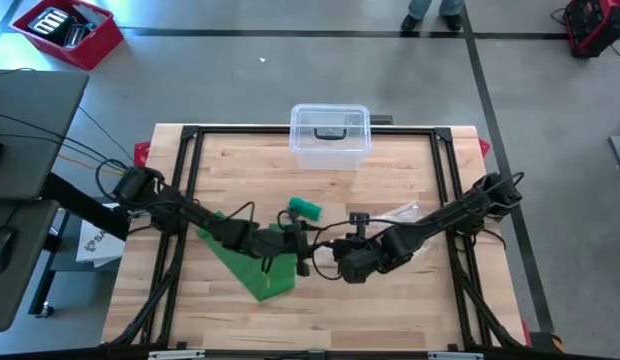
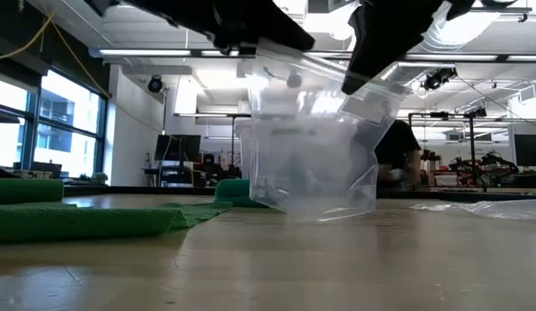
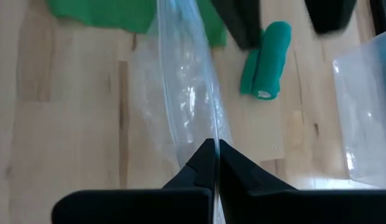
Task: Roll bandage
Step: Open the left transparent zip bag
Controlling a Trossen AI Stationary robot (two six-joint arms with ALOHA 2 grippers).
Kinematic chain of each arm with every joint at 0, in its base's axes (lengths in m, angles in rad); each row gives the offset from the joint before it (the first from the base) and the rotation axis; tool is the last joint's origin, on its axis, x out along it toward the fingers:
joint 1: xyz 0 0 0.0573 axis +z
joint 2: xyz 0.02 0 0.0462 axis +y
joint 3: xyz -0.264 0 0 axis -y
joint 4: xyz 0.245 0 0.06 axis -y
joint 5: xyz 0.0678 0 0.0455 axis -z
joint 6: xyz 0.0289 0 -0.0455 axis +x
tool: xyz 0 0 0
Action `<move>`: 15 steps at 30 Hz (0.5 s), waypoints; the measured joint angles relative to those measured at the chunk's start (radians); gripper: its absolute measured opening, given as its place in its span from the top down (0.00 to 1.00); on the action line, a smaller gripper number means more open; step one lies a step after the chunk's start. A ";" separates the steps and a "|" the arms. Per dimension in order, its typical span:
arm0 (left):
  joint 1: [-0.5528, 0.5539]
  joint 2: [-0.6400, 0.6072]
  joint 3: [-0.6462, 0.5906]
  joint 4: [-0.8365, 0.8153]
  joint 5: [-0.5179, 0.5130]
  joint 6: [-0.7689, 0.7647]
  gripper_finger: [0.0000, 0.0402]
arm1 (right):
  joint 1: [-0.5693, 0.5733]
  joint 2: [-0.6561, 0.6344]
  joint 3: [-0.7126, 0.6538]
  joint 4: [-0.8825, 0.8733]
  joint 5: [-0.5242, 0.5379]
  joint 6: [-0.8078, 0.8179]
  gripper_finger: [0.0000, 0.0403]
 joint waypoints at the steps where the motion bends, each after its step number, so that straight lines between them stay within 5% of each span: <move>1: 0.007 0.001 0.000 0.001 0.044 -0.008 0.65 | -0.002 0.000 0.000 -0.001 0.000 -0.001 1.00; 4: 0.018 -0.006 0.000 0.005 0.102 -0.021 0.65 | -0.017 0.000 0.000 -0.027 0.012 0.012 1.00; 15: 0.066 -0.021 0.136 -0.139 0.025 0.202 0.65 | -0.044 -0.002 0.130 -0.190 0.152 0.049 1.00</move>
